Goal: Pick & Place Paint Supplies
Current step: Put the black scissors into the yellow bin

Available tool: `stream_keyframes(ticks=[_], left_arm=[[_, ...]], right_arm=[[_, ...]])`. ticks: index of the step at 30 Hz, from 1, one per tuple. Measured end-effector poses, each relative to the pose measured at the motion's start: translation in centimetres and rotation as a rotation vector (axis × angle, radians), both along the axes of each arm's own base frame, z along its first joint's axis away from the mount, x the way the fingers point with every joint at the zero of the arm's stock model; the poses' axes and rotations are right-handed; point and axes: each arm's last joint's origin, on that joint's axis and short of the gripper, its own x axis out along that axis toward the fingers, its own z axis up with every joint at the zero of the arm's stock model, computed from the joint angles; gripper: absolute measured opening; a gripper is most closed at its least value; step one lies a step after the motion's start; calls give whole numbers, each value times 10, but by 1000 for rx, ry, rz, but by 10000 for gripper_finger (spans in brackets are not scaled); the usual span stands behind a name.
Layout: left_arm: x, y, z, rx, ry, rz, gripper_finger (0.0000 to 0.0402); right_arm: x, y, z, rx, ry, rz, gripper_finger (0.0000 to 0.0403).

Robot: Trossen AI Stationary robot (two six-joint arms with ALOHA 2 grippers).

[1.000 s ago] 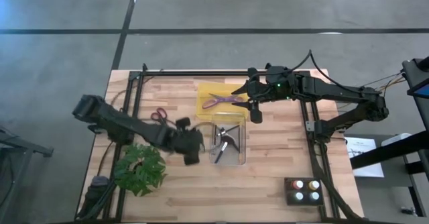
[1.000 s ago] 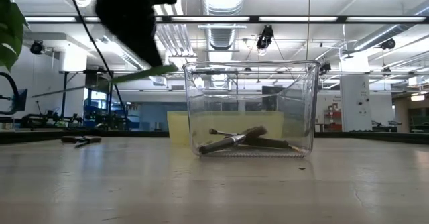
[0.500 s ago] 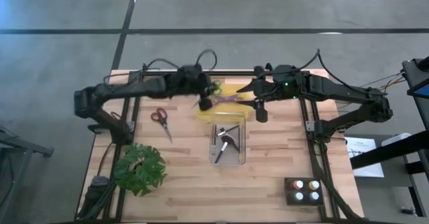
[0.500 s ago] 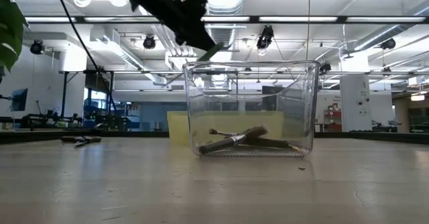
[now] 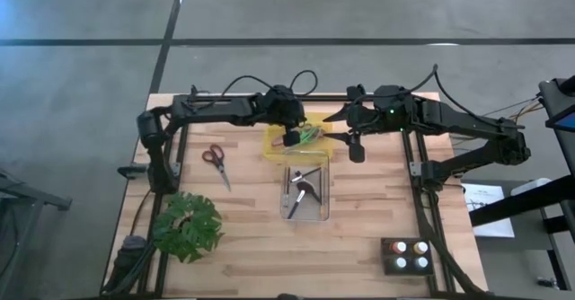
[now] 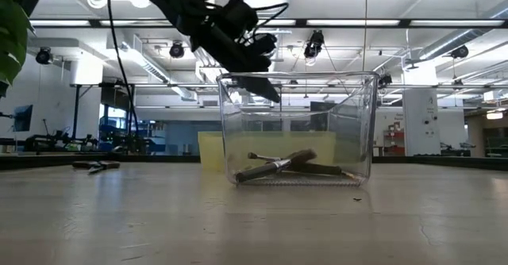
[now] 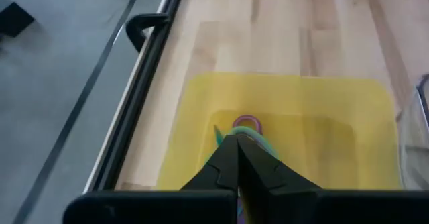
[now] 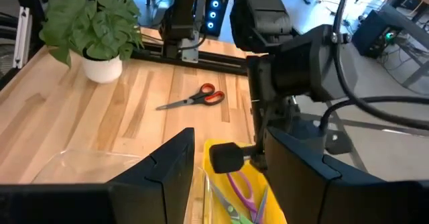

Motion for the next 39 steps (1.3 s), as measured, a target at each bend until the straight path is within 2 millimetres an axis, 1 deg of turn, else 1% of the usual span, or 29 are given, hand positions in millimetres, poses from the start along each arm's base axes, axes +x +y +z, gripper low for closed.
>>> stream_keyframes(ticks=[3,7,10,12,15,18,21,23,26,29,33,36,39], left_arm=[[-1,-1,2,21,4,-8,19],[-13,-4,23,63,13,29,56],[-30,-9,41,84,74,76,80],[-45,-14,53,74,128,107,92],[-72,-25,69,-3,217,153,98],[-102,-38,76,-117,341,220,99],[-127,-50,79,-232,475,294,99],[-138,-59,76,-273,556,310,99],[-145,-66,66,-361,587,419,99],[-152,-69,49,-471,615,605,100],[-163,-71,21,-581,653,854,100],[-170,-74,3,-616,685,955,100],[-178,-79,-12,-681,736,996,100]], right_arm=[[0,0,-2,0,5,0,178],[0,0,-4,-2,12,2,178],[0,0,-5,-2,14,1,178],[0,0,-5,-2,15,1,178],[0,0,-5,-2,14,1,178],[0,0,-5,0,13,-1,178],[1,0,-5,1,13,-1,178],[1,0,-6,2,15,0,178],[1,0,-7,6,14,-2,178],[2,0,-9,19,14,-7,178],[4,-1,-17,38,18,-15,178],[4,-1,-22,47,34,-18,178],[5,-1,-25,58,38,-23,178]])
